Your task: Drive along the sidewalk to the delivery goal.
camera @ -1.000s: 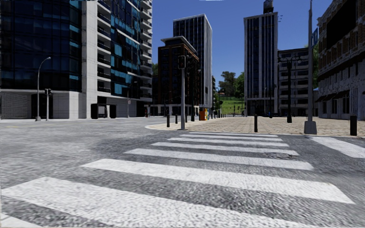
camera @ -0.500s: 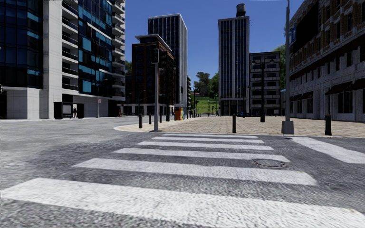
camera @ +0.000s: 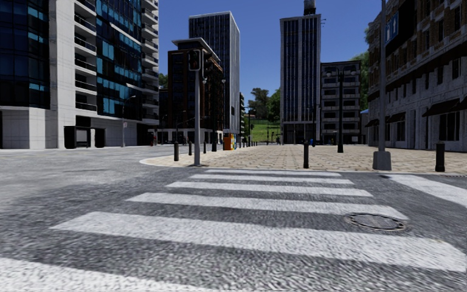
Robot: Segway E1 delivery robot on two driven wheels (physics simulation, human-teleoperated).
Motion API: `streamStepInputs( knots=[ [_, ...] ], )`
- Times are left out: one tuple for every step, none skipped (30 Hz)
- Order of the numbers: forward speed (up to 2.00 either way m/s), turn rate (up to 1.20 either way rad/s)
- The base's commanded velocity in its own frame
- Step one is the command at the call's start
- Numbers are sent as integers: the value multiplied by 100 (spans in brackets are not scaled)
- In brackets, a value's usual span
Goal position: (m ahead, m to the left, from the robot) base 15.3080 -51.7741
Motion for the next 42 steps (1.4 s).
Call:
streamStepInputs(
  knots=[
    [130,-4],
    [130,-4],
    [133,-4],
    [134,-4],
    [136,-4],
    [142,-4],
    [142,-4],
    [200,-4],
    [200,-4],
    [200,-4],
    [200,-4],
    [200,-4],
    [200,-4],
    [200,-4],
    [200,-4],
    [200,-4],
    [200,-4],
    [200,-4],
    [200,-4],
    [200,-6],
    [200,-13],
    [200,-20],
    [200,-20],
    [200,-24],
    [200,-28],
    [200,-29],
    [200,-30],
    [200,-30],
    [200,-30],
    [200,-30],
    [200,-30],
    [200,-30],
    [200,-30],
    [200,-30],
    [200,-30],
    [200,-30],
    [200,-30],
    [200,-30],
    [200,-30],
    [200,-30],
    [200,-30],
    [200,-30]
  ],
)
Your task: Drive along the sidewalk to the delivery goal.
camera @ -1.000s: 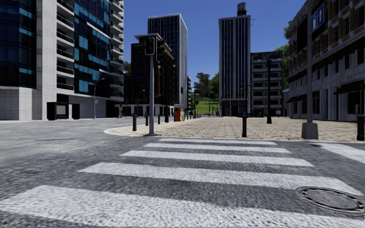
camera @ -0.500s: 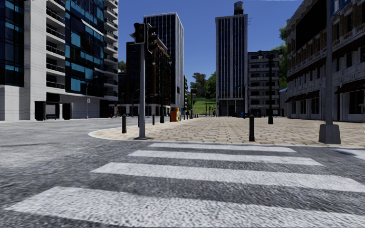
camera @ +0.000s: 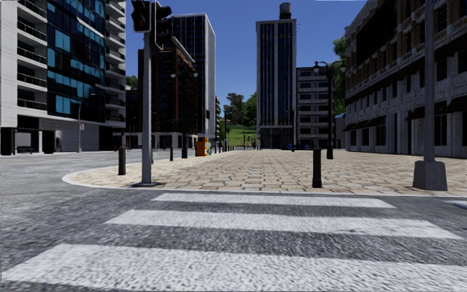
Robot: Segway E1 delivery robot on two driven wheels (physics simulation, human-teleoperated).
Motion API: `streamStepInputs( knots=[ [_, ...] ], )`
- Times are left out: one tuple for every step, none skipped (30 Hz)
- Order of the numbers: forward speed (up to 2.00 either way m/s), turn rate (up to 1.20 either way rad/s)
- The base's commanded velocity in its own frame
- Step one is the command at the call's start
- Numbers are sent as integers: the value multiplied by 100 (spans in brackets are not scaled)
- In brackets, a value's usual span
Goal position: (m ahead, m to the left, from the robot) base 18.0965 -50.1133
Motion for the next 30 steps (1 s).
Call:
streamStepInputs(
  knots=[
    [200,-30],
    [200,-30],
    [200,-30],
    [200,-30],
    [200,-30],
    [200,-30],
    [200,-30],
    [200,-30],
    [200,-30],
    [200,-30],
    [200,-30],
    [200,-30],
    [200,-30],
    [200,-30],
    [200,-30],
    [200,-30],
    [200,-30],
    [200,-30],
    [200,-30],
    [200,-30],
    [200,-30],
    [200,-30],
    [200,-30],
    [200,-30],
    [200,-30],
    [200,-30],
    [200,-30],
    [200,-30],
    [200,-30],
    [200,-30]
  ],
)
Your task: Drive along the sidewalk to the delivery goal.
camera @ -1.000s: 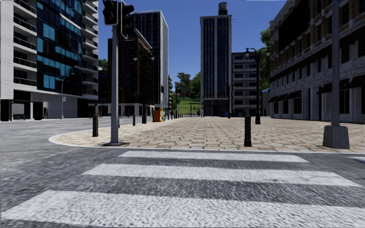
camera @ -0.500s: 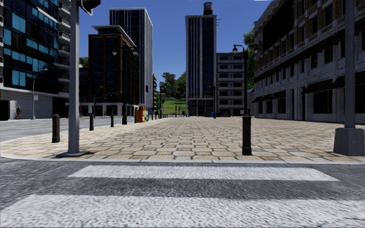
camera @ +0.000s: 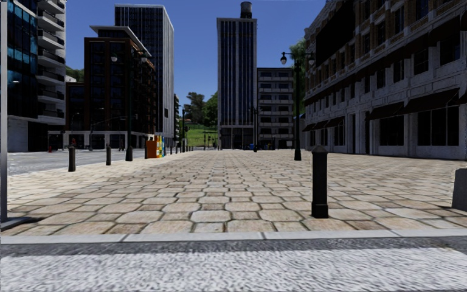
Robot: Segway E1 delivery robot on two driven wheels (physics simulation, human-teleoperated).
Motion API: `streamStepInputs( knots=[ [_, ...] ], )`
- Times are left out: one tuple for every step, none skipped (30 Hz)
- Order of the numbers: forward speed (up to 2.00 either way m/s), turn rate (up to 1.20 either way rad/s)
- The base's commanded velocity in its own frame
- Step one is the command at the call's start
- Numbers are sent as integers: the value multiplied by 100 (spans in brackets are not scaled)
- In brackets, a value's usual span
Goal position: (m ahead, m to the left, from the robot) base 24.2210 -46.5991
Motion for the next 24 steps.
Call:
streamStepInputs(
  knots=[
    [200,0],
    [200,0],
    [200,0],
    [200,0],
    [200,0],
    [200,0],
    [200,0],
    [200,0],
    [200,0],
    [200,0],
    [200,0],
    [200,0],
    [200,0],
    [200,0],
    [200,0],
    [200,0],
    [200,0],
    [200,0],
    [200,0],
    [200,0],
    [200,0],
    [200,0],
    [200,0],
    [190,0]
  ],
)
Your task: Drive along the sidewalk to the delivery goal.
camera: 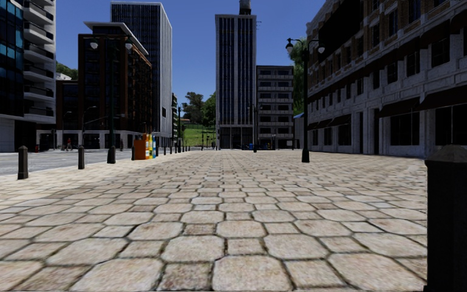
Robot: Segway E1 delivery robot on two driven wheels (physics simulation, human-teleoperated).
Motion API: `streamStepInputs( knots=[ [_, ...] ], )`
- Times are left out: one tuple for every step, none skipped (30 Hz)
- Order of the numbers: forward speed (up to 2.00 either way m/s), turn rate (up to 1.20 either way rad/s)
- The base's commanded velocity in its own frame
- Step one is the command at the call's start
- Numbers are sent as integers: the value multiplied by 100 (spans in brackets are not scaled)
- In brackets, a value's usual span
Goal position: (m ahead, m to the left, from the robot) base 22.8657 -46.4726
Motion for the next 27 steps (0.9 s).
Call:
streamStepInputs(
  knots=[
    [159,0],
    [142,0],
    [137,0],
    [137,0],
    [136,0],
    [135,0],
    [135,-15],
    [135,-15],
    [135,-24],
    [140,-26],
    [147,-27],
    [149,-27],
    [149,-27],
    [150,-30],
    [151,-37],
    [151,-43],
    [151,-49],
    [151,-49],
    [152,-51],
    [153,-51],
    [155,-51],
    [155,-53],
    [155,-53],
    [157,-56],
    [157,-57],
    [159,-58],
    [160,-58]
  ],
)
